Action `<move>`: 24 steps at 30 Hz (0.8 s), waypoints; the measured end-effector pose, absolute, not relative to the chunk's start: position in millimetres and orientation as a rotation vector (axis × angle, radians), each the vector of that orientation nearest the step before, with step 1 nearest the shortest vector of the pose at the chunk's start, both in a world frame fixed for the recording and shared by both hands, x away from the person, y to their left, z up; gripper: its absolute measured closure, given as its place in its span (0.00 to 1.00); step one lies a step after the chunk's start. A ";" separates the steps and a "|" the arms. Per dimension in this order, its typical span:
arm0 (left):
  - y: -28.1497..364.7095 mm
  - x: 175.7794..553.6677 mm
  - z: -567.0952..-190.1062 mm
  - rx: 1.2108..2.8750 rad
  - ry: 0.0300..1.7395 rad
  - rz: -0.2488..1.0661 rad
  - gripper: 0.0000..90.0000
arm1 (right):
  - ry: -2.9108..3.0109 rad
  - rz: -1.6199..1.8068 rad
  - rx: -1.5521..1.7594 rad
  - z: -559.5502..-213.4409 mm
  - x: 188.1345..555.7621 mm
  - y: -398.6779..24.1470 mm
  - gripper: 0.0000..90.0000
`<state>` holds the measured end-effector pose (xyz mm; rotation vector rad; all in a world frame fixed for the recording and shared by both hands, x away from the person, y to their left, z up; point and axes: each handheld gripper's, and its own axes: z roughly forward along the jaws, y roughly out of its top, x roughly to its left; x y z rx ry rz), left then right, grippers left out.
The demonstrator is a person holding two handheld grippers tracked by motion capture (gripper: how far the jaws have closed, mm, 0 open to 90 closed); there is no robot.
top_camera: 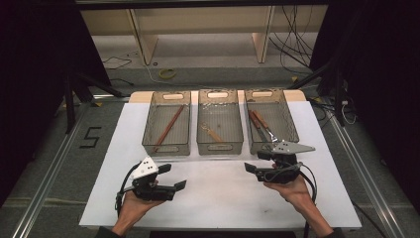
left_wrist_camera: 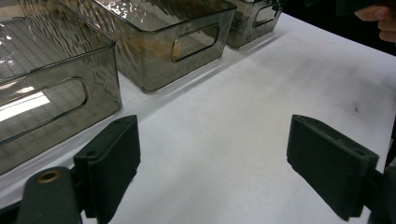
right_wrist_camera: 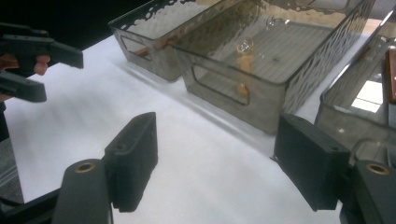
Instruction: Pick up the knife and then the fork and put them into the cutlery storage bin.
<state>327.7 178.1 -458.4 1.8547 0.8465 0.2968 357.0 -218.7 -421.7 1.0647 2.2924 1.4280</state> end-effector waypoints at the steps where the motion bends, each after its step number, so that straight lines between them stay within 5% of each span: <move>1: 178.2 327.8 -458.5 1.854 0.847 0.297 0.19 | 2.288 1.435 1.069 -423.2 354.9 -219.7 0.34; 24: 179.0 326.9 -458.8 1.843 0.827 0.274 0.19 | 2.246 1.475 1.060 -445.3 318.0 -235.8 0.28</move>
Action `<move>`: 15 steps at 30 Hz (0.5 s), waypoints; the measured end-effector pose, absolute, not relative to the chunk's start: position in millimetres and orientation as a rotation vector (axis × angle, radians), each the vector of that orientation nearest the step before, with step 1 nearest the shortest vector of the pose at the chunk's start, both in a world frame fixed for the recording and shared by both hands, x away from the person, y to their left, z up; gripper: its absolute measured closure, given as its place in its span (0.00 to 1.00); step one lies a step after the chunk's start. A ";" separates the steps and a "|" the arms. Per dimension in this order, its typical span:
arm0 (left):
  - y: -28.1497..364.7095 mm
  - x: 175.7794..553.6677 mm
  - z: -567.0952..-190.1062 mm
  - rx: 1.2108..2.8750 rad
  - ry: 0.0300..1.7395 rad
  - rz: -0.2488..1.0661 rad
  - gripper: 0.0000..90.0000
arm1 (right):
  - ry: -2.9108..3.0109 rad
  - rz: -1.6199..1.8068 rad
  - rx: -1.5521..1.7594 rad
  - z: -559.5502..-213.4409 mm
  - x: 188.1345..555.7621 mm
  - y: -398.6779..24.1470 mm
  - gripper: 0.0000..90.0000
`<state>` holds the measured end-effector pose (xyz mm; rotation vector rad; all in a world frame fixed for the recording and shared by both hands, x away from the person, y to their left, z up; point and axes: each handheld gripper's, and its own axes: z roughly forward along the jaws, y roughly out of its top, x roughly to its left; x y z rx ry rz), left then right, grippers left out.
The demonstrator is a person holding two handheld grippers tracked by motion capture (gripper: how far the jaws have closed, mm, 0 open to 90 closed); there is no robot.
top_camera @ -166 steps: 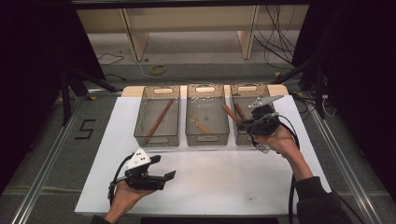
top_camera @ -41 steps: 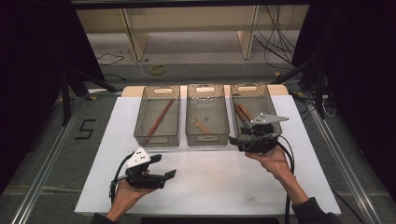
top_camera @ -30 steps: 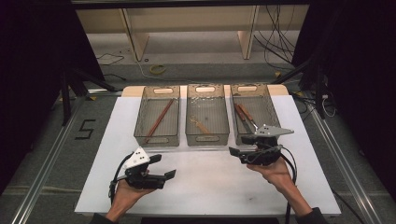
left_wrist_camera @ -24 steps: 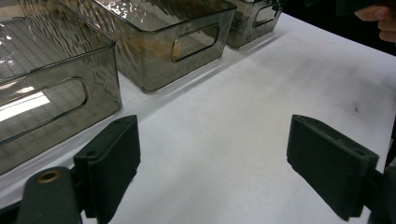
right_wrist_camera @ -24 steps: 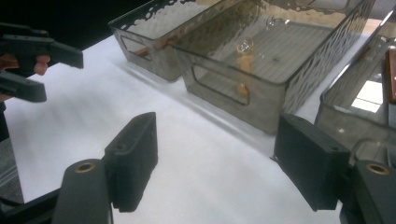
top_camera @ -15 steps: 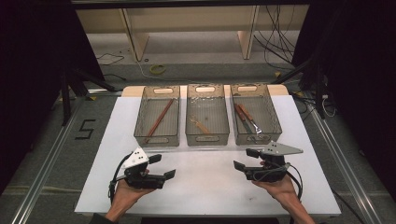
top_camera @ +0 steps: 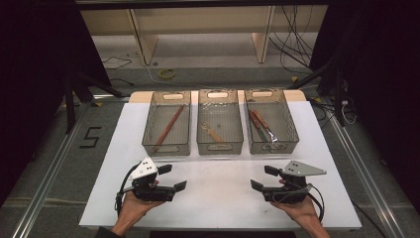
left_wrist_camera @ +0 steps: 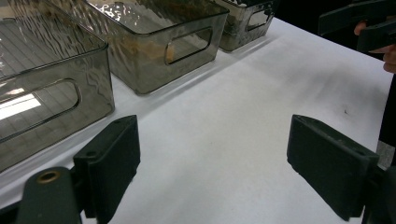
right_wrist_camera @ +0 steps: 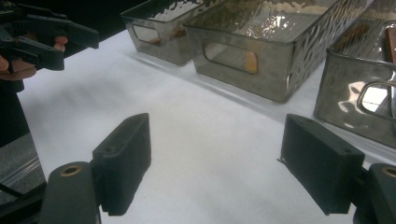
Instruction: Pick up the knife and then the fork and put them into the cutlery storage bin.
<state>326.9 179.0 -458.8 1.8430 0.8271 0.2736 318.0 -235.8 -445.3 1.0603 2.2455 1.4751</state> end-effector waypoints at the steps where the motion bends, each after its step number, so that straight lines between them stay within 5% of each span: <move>1: 179.0 327.0 -459.0 1.844 0.828 0.274 0.19 | 2.243 1.477 1.061 -445.1 318.0 -236.2 0.28; 15: 178.8 327.0 -459.1 1.842 0.827 0.275 0.19 | 2.236 1.479 1.057 -444.5 318.8 -237.4 0.28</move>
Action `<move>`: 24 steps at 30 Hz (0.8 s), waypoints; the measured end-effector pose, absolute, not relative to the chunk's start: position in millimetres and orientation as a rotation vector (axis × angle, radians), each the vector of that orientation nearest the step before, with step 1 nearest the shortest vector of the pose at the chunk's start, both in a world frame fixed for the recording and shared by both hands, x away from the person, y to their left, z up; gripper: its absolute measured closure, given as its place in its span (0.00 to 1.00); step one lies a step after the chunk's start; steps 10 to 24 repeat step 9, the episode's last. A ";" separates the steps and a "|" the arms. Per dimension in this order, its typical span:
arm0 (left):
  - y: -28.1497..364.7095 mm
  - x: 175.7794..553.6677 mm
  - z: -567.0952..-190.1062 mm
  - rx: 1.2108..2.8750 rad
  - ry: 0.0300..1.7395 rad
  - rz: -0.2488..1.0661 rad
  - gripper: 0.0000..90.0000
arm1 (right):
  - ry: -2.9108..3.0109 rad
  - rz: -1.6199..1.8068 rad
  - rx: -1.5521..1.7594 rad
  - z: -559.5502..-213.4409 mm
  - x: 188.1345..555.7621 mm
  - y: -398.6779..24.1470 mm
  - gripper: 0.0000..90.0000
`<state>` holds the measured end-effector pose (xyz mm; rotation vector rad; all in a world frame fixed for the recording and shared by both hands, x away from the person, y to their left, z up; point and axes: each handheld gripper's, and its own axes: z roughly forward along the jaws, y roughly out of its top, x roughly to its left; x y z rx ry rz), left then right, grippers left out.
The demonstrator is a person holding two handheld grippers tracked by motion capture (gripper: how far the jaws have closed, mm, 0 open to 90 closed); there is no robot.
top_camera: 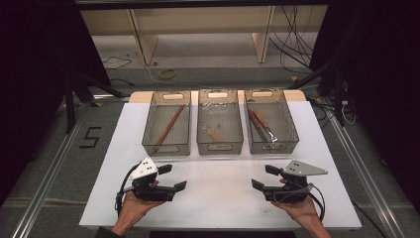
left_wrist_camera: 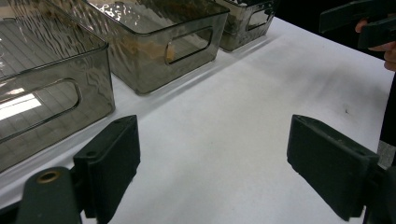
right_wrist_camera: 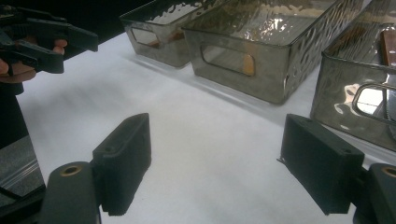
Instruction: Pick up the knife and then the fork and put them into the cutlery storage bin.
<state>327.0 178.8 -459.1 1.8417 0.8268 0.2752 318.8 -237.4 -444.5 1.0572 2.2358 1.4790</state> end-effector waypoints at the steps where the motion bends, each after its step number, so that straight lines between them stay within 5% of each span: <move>1: 178.8 327.0 -459.1 1.843 0.826 0.276 0.19 | 2.235 1.474 1.058 -444.7 318.9 -237.3 0.28; 24: 178.6 327.5 -459.5 1.840 0.830 0.275 0.19 | 2.237 1.475 1.063 -445.4 319.7 -237.1 0.28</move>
